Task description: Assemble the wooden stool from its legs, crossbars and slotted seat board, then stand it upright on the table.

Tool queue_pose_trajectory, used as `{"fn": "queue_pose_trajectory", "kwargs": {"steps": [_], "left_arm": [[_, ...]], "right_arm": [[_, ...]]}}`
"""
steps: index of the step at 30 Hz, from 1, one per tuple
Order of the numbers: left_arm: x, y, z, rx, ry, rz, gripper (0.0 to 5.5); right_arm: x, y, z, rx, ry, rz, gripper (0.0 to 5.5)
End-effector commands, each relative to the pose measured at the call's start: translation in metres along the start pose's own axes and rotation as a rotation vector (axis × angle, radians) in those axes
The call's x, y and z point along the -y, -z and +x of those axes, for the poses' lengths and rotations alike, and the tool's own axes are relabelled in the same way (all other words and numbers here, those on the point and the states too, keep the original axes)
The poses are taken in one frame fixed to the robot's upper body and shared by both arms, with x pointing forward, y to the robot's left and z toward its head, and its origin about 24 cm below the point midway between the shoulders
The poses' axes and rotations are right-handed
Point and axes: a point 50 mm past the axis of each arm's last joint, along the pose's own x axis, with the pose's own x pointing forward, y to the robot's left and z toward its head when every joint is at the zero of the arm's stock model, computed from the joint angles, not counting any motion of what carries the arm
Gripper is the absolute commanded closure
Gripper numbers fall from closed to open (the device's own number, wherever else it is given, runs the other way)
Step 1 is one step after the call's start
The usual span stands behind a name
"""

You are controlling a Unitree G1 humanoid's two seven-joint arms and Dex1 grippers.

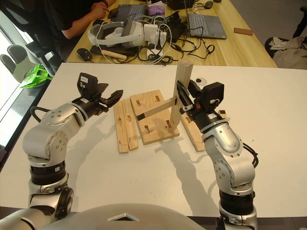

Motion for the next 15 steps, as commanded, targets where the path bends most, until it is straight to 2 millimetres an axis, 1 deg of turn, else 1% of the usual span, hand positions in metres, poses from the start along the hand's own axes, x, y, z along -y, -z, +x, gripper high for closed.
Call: {"fn": "queue_pose_trajectory", "kwargs": {"steps": [1,3,6,12,15], "left_arm": [[-0.001,-0.002,0.0,-0.003,0.002,0.017,2.25],[0.0,-0.003,0.001,-0.002,0.009,0.021,2.25],[0.002,-0.004,0.002,0.001,0.023,0.029,2.25],[0.004,-0.004,0.003,0.005,0.029,0.033,2.25],[0.005,-0.003,0.003,0.005,0.028,0.032,2.25]], "right_arm": [[0.01,0.002,0.0,0.019,0.022,-0.032,4.52],[0.012,0.004,0.002,0.03,0.034,-0.021,4.52],[0.009,0.004,0.008,0.06,0.036,0.002,4.52],[-0.004,-0.006,0.022,0.124,0.019,0.036,4.52],[-0.004,-0.003,0.022,0.11,0.02,0.046,4.52]]}}
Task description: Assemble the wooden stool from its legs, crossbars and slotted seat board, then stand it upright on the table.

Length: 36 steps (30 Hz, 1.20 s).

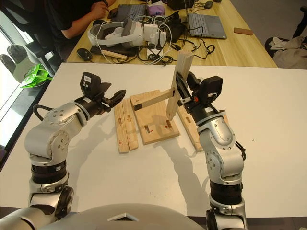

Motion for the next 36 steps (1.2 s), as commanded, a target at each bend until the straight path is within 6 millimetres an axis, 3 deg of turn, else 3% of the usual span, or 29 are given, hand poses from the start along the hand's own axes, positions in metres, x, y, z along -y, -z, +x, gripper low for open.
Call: {"fn": "queue_pose_trajectory", "kwargs": {"steps": [1,15,20,26,36], "left_arm": [[0.0,-0.002,0.0,0.002,0.001,0.016,2.25],[0.0,0.0,-0.001,0.001,-0.005,0.015,2.25],[0.001,0.0,-0.001,0.002,-0.006,0.017,2.25],[0.001,0.0,-0.003,0.006,-0.012,0.02,2.25],[0.002,-0.001,-0.003,0.01,-0.007,0.036,2.25]], "right_arm": [[-0.002,0.0,0.0,-0.002,-0.007,0.002,4.52],[-0.004,0.022,-0.012,-0.107,-0.005,0.041,4.52],[0.004,0.029,-0.016,-0.138,0.004,0.033,4.52],[0.016,0.023,-0.016,-0.134,0.008,-0.009,4.52],[0.019,0.012,-0.017,-0.096,0.022,-0.028,4.52]]}}
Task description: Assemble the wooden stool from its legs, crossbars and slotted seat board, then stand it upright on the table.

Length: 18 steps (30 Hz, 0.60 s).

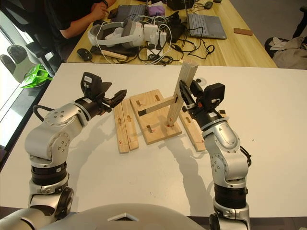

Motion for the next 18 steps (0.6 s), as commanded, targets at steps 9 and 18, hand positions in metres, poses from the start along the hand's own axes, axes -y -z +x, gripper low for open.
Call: {"fn": "queue_pose_trajectory", "kwargs": {"steps": [9,18], "left_arm": [[-0.002,0.001,-0.002,-0.003,-0.007,0.026,2.25],[0.0,0.003,-0.003,-0.002,-0.006,0.035,2.25]], "right_arm": [[0.002,-0.002,0.003,-0.025,-0.085,0.0,4.52],[0.013,0.017,-0.014,-0.125,-0.139,0.04,4.52]]}}
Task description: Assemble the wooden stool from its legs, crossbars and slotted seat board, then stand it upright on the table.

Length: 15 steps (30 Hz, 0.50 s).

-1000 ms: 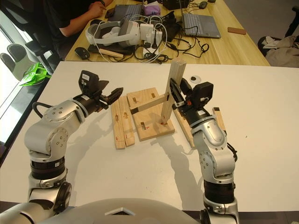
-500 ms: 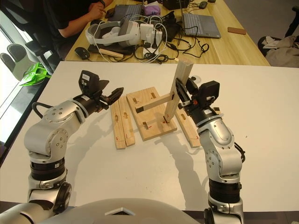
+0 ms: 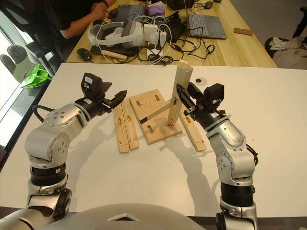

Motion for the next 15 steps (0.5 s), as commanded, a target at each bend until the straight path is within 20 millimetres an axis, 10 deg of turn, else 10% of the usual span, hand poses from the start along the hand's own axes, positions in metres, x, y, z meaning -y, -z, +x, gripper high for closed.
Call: {"fn": "queue_pose_trajectory", "kwargs": {"steps": [1,15], "left_arm": [[-0.001,0.001,-0.002,-0.002,-0.011,0.014,2.25],[-0.002,0.0,-0.004,0.004,-0.013,0.023,2.25]], "right_arm": [[0.004,0.018,-0.012,-0.098,0.017,0.053,4.52],[-0.025,0.026,-0.016,-0.311,0.026,0.05,4.52]]}}
